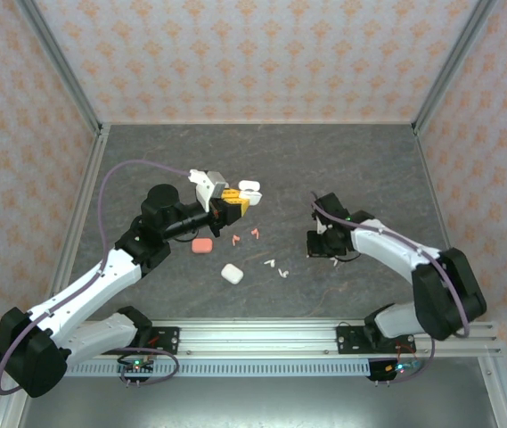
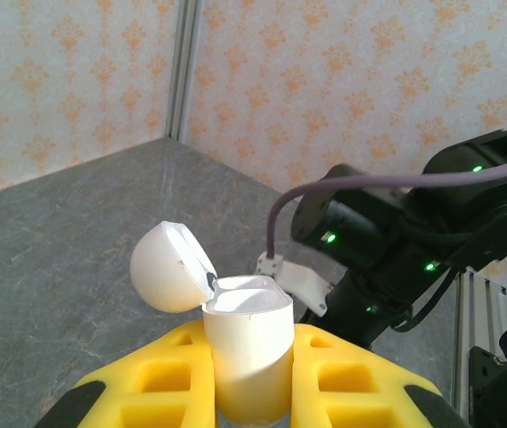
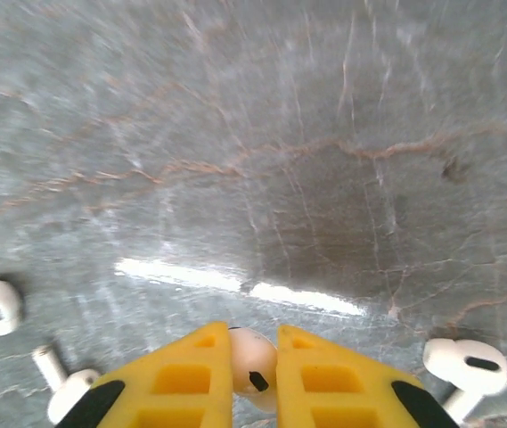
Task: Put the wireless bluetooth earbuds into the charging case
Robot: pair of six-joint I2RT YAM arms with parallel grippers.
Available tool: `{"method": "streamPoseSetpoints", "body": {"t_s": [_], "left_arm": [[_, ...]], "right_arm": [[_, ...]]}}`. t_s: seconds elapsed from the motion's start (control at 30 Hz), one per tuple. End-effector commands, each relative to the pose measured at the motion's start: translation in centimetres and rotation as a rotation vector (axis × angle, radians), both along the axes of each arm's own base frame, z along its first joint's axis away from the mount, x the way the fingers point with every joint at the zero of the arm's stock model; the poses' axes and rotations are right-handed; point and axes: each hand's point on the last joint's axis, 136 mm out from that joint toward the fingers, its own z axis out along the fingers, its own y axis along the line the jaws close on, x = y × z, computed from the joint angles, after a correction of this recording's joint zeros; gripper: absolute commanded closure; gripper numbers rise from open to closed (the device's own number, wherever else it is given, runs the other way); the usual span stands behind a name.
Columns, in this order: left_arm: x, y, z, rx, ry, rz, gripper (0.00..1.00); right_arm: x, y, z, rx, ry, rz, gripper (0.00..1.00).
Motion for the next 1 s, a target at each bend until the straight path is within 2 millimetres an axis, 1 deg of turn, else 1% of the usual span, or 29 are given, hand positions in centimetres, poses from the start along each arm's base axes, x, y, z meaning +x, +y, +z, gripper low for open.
{"method": "streamPoseSetpoints", "body": {"t_s": [0.0, 0.1, 0.17, 0.27, 0.33, 0.37, 0.43, 0.47, 0.53, 0.7, 0.83, 0.97], "left_arm": [[-0.1, -0.4, 3.1, -0.063, -0.07, -0.018, 1.0], [-0.1, -0.8, 3.3, -0.079, -0.07, -0.034, 1.0], [-0.2, -1.1, 3.6, -0.091, -0.075, -0.054, 1.0], [-0.5, -1.6, 4.0, -0.1, -0.092, -0.08, 1.0], [-0.7, -1.9, 4.3, -0.099, -0.105, -0.102, 1.0], [-0.8, -2.1, 4.4, -0.097, -0.109, -0.111, 1.0], [-1.0, -2.3, 4.6, -0.098, -0.12, -0.13, 1.0], [-1.2, -2.4, 4.7, -0.099, -0.123, -0.138, 1.0], [-1.4, -2.6, 4.9, -0.094, -0.129, -0.15, 1.0], [-1.6, -2.8, 4.8, -0.086, -0.129, -0.164, 1.0], [-1.6, -2.9, 4.8, -0.086, -0.132, -0.168, 1.0], [-1.5, -3.1, 4.7, -0.081, -0.13, -0.171, 1.0]], "right_arm": [[1.7, 0.3, 4.9, 0.025, -0.177, 0.039, 0.86], [3.0, 1.4, 10.8, 0.104, -0.356, 0.088, 0.86], [3.6, 2.2, 15.2, 0.163, -0.48, 0.129, 0.86], [3.8, 3.5, 21.8, 0.269, -0.666, 0.197, 0.86], [3.4, 4.6, 25.7, 0.349, -0.758, 0.251, 0.87], [3.3, 5.1, 27.6, 0.388, -0.798, 0.28, 0.87], [2.8, 6.3, 30.2, 0.458, -0.841, 0.336, 0.87], [2.6, 6.8, 31.2, 0.487, -0.854, 0.361, 0.87], [2.4, 7.6, 32.2, 0.519, -0.867, 0.398, 0.87], [2.2, 9.9, 33.2, 0.582, -0.868, 0.474, 0.87], [1.7, 11.6, 32.8, 0.589, -0.854, 0.524, 0.87], [1.6, 12.8, 32.2, 0.603, -0.832, 0.55, 0.87]]}}
